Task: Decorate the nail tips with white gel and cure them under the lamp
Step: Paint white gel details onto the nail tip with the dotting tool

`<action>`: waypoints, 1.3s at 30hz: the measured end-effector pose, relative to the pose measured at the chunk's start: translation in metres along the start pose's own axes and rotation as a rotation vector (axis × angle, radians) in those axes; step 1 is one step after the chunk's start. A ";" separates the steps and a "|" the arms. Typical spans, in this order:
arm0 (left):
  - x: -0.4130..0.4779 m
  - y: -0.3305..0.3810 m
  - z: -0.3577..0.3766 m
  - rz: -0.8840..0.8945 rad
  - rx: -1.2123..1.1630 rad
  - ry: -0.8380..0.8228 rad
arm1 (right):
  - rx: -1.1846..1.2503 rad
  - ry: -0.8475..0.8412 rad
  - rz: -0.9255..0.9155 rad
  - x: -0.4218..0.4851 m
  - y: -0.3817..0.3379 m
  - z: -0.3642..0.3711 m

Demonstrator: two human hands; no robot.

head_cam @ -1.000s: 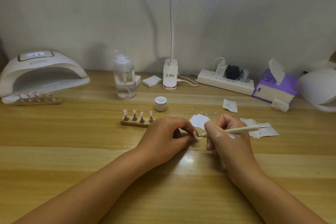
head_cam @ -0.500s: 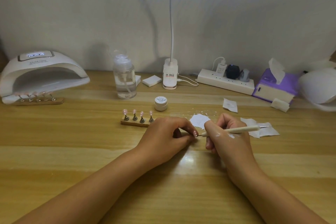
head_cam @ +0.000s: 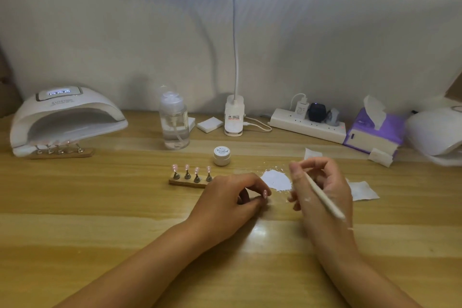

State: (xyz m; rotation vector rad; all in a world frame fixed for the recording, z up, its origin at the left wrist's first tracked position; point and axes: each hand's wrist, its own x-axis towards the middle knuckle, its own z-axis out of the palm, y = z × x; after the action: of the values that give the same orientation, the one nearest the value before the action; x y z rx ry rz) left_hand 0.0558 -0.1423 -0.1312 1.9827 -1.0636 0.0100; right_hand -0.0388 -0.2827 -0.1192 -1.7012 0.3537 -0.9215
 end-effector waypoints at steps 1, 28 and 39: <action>0.000 0.002 -0.001 0.014 -0.001 0.027 | -0.076 -0.032 -0.072 -0.001 0.000 0.000; 0.005 0.024 -0.086 -0.213 -0.306 0.053 | -0.220 -0.157 -0.215 0.003 -0.040 0.063; -0.008 -0.042 -0.166 -0.409 0.146 -0.180 | -0.446 -0.295 -0.072 -0.005 -0.013 0.082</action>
State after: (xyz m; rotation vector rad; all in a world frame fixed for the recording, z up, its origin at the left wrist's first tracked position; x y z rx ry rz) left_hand 0.1397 -0.0114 -0.0583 2.3374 -0.7651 -0.3245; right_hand 0.0149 -0.2187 -0.1163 -2.2388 0.3153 -0.6568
